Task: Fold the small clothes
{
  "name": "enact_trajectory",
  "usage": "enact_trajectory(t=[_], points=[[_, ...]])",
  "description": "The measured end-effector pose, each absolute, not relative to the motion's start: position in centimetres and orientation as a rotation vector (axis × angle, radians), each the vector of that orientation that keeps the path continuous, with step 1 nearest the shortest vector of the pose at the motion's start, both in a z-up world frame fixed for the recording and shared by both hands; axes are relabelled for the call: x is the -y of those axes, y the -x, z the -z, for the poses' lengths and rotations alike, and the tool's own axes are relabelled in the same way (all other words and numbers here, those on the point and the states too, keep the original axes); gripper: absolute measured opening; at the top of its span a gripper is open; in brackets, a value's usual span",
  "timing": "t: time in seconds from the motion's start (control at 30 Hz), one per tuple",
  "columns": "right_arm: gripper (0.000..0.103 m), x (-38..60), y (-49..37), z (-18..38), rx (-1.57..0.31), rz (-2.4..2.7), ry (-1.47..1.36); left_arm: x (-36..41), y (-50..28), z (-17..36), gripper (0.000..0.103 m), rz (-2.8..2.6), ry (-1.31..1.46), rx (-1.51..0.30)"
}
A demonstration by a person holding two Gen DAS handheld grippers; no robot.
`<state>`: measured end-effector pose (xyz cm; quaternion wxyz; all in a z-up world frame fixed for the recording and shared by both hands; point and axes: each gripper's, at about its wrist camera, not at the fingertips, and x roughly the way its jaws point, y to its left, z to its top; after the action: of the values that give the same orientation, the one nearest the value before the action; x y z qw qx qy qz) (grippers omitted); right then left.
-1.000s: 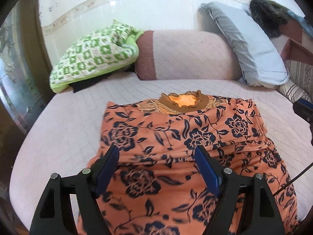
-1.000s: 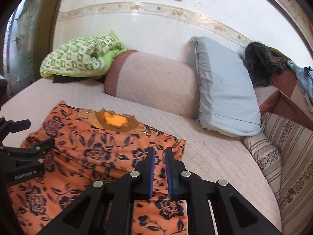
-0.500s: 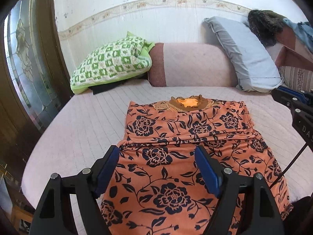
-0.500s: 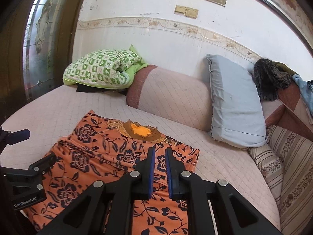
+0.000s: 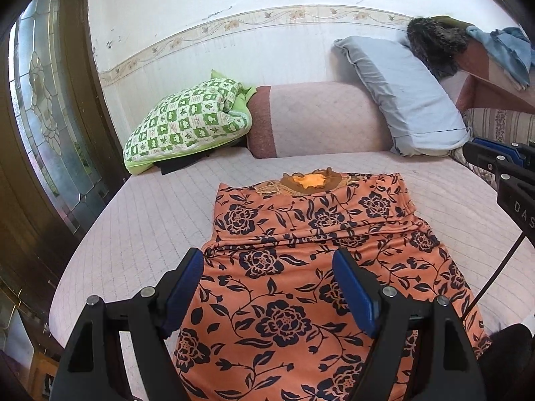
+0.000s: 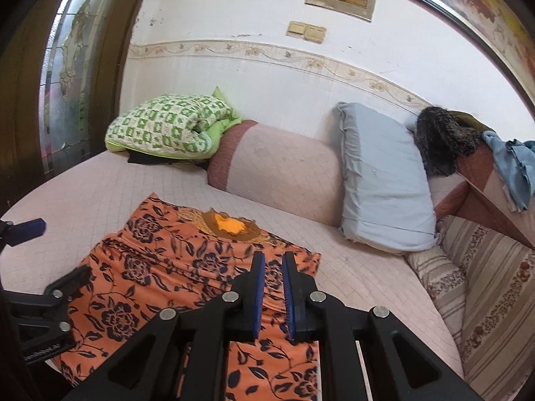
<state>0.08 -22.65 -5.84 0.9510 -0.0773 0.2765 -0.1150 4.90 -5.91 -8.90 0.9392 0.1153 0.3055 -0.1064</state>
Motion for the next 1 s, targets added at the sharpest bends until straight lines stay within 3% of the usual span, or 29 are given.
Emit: enact_trajectory(t=[1.0], points=[[0.013,28.5,-0.4,9.0,-0.66,0.332,0.102,10.6,-5.2,10.0,0.08,0.293,-0.285,-0.638]])
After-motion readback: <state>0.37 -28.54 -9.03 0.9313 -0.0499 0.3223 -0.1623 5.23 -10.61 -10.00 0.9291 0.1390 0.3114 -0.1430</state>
